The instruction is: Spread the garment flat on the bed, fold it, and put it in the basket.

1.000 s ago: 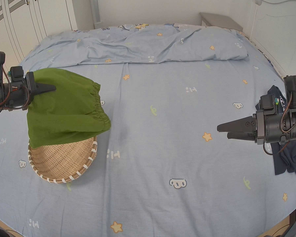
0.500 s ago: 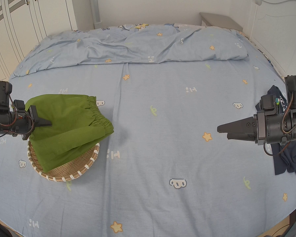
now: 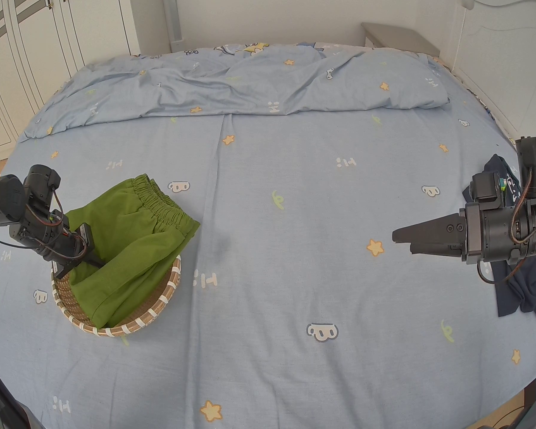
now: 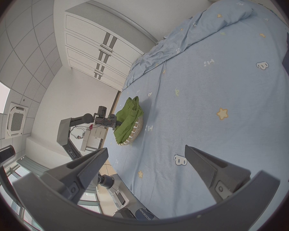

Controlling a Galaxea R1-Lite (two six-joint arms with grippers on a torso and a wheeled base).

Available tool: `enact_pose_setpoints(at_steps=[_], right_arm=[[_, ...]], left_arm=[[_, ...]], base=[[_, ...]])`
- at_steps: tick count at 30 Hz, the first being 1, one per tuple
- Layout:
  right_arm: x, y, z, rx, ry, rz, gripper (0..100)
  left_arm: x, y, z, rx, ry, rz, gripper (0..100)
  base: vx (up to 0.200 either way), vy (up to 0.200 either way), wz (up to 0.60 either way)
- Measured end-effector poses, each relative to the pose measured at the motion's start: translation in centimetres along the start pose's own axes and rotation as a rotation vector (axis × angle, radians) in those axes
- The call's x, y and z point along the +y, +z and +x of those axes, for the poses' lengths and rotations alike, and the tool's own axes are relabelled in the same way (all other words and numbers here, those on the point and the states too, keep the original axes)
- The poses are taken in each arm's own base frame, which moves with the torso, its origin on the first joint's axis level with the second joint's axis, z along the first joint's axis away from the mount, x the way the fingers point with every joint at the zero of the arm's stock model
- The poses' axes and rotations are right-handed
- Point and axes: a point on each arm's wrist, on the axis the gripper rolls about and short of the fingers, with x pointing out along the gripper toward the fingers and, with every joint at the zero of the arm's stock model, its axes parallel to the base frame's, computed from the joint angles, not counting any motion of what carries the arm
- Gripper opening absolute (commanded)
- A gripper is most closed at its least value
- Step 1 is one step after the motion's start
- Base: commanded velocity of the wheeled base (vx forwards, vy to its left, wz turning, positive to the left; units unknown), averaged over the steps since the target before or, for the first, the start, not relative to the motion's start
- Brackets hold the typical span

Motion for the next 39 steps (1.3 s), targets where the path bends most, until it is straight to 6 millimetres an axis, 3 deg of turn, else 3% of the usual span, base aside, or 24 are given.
enact_pose_setpoints(at_steps=[7,8,13,18,31,39], right_arm=[[0.0,-0.1,0.1,0.004,0.002,-0.001,100],[0.0,-0.1,0.1,0.004,0.003,-0.002,100],[0.0,-0.2,0.1,0.004,0.004,-0.003,100],[0.0,-0.2,0.1,0.003,0.004,-0.003,100],[0.0,0.0,0.0,-0.006,-0.001,-0.004,100],[0.2,-1.2,-1.3,-0.029,-0.058,-0.004,100]], left_arm=[[-0.6,0.3,2.7,0.033,0.119,0.019,0],[-0.7,0.3,3.0,0.039,0.126,0.021,100],[-1.0,0.2,3.5,0.054,0.131,0.022,100],[-1.5,0.0,1.9,0.041,0.124,0.026,100],[-3.7,-2.5,-7.7,-0.115,0.075,0.077,100],[-6.4,-7.8,-12.3,-0.236,0.129,0.107,100]], base=[[0.000,0.000,0.00],[0.000,0.000,0.00],[0.000,0.000,0.00],[0.000,0.000,0.00],[0.000,0.000,0.00],[0.000,0.000,0.00]])
